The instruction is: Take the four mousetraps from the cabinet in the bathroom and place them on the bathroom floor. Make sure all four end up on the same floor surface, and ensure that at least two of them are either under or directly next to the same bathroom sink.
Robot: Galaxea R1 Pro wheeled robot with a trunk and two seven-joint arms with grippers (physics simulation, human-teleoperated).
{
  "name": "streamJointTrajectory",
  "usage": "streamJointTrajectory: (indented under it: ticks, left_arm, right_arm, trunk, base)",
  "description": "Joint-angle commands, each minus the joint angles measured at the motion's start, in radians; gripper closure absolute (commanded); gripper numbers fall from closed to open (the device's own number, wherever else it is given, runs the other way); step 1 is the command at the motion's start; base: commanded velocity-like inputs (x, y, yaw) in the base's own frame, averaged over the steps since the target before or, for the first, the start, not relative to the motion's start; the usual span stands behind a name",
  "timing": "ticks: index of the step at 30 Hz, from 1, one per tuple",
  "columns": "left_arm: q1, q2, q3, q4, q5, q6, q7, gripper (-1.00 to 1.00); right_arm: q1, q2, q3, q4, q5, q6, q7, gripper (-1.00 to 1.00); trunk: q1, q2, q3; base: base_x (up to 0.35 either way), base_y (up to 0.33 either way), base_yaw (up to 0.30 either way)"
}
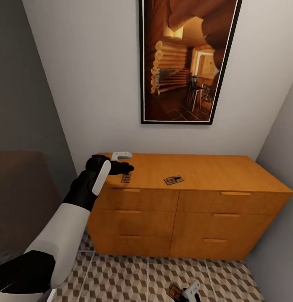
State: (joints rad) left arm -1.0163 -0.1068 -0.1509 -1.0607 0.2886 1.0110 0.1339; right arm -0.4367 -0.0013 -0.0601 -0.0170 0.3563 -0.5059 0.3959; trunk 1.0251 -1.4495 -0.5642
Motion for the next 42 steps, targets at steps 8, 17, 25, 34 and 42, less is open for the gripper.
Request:
streamJointTrajectory:
  ticks: [8,17,25,34,42]
  left_arm:
    - [-0.001,0.008,-0.001,0.001,0.011,0.003,0.01,-1.0]
    - [-0.001,0.011,-0.001,0.001,0.01,0.002,0.011,-1.0]
    - [-0.001,0.012,-0.001,0.01,0.009,0.001,0.012,-1.0]
    - [-0.001,0.011,-0.001,0.012,0.01,0.001,0.012,-1.0]
    - [0.001,0.012,-0.001,0.013,0.01,0.001,0.012,-1.0]
  right_arm:
    - [-0.001,0.0,-0.007,0.0,0.004,-0.002,0.003,1.0]
    - [-0.001,0.0,-0.007,0.0,0.004,-0.002,0.003,1.0]
    - [-0.001,0.0,-0.007,0.0,0.004,-0.002,0.003,1.0]
    - [-0.001,0.0,-0.007,0.0,0.004,-0.002,0.003,1.0]
    - [-0.001,0.0,-0.007,0.0,0.004,-0.002,0.003,1.0]
  trunk:
    - [0.0,-0.001,-0.001]
    - [0.0,-0.001,-0.003]
    - [0.0,-0.001,-0.011]
    - [0.0,-0.001,-0.021]
    - [0.0,-0.001,-0.029]
  base:
    - [0.0,0.0,0.0]
    - [0.0,0.0,0.0]
    - [0.0,0.0,0.0]
    - [0.0,0.0,0.0]
    - [0.0,0.0,0.0]
